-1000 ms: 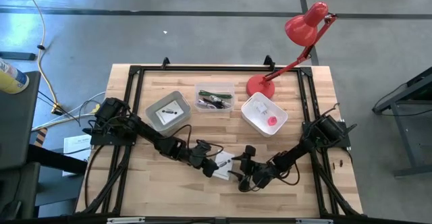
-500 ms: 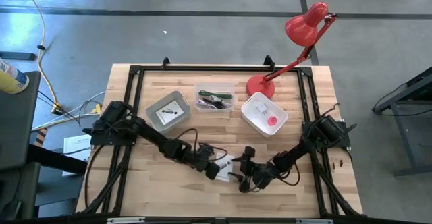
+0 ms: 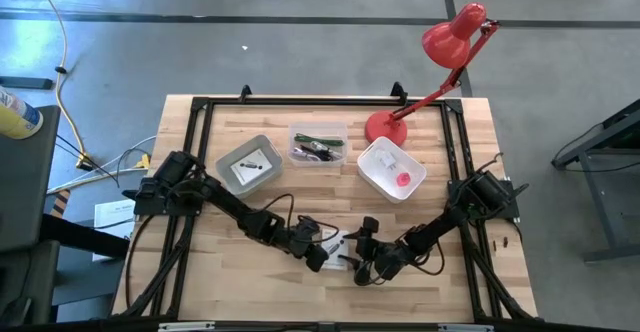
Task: Pick and place items into bin
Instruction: Put the card reader box into the gray bin
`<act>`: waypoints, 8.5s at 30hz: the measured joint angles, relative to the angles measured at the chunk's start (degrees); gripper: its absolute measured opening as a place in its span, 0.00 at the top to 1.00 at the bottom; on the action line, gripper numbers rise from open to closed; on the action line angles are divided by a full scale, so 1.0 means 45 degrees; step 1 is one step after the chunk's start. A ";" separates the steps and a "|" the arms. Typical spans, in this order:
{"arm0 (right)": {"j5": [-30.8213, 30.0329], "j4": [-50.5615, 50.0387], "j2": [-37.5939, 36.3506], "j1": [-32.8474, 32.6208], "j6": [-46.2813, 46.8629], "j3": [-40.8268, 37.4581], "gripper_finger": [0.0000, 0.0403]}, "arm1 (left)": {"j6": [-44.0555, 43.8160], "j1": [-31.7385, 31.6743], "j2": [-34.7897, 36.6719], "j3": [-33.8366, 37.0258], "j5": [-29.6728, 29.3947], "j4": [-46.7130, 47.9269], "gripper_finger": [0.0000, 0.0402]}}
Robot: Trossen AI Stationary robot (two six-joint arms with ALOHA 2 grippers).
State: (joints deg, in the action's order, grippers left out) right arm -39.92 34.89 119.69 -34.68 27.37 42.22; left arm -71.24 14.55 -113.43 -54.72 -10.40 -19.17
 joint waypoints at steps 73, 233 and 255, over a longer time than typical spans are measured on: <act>0.2448 -0.3546 -0.2372 -0.1245 0.0590 0.0011 0.36 | -0.0556 0.0131 0.0112 0.0024 0.0016 -0.0480 0.55; -0.1914 0.0070 0.0110 -0.2619 0.1682 -0.0034 0.36 | -0.2040 0.1355 -0.1224 -0.1744 -0.1942 -0.0789 0.96; -0.1991 -0.5359 -0.4808 -0.2642 0.0126 -0.0029 0.36 | -0.0457 0.1315 -0.1190 -0.1773 -0.3562 -0.1249 0.96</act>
State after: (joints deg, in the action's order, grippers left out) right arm -48.88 10.77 98.06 -46.57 27.94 42.09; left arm -73.30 20.46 -118.78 -62.70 -26.43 -24.79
